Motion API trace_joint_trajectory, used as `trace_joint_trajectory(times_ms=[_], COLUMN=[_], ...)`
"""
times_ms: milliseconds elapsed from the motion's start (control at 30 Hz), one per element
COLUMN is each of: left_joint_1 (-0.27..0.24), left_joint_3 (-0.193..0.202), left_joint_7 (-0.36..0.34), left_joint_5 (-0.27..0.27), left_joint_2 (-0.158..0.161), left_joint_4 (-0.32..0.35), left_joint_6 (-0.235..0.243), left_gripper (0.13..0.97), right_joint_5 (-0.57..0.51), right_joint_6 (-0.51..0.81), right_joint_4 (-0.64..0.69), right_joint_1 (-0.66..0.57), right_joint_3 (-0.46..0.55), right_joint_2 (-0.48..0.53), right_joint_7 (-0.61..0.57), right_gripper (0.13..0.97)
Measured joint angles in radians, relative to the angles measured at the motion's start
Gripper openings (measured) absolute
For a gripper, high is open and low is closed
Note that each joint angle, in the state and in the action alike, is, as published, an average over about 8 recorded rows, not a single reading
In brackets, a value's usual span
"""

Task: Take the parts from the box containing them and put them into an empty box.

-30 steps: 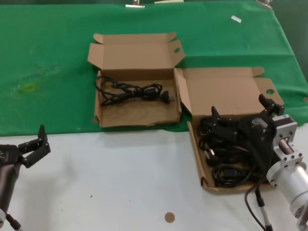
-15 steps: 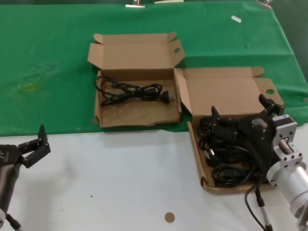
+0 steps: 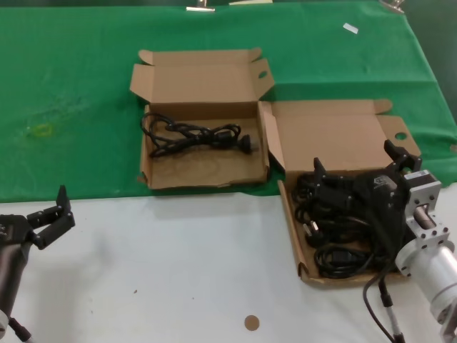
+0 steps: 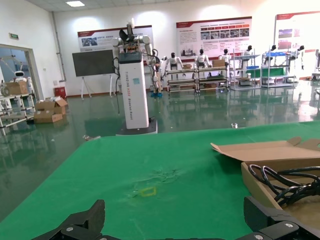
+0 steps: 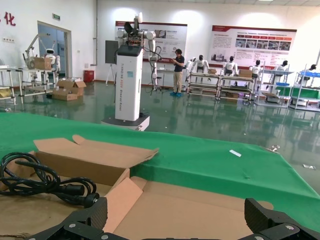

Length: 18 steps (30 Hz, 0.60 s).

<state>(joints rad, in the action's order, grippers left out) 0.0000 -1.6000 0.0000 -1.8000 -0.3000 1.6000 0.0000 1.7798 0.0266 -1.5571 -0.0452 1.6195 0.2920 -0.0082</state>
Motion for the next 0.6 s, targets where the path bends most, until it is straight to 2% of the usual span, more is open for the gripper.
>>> trace_joint_trajectory(times_ms=[600], left_joint_1=[0.0], left_joint_3=[0.0], left_joint_7=[0.0], left_joint_5=[0.0], left_joint_2=[0.0], left_joint_4=[0.0], left_joint_6=[0.0], left_gripper=[0.966], right_joint_5=[0.0], right_joint_6=[0.0], right_joint_4=[0.0], right_joint_1=[0.0], right_joint_3=[0.0], right_joint_2=[0.0], right_joint_7=[0.0], right_gripper=[0.966])
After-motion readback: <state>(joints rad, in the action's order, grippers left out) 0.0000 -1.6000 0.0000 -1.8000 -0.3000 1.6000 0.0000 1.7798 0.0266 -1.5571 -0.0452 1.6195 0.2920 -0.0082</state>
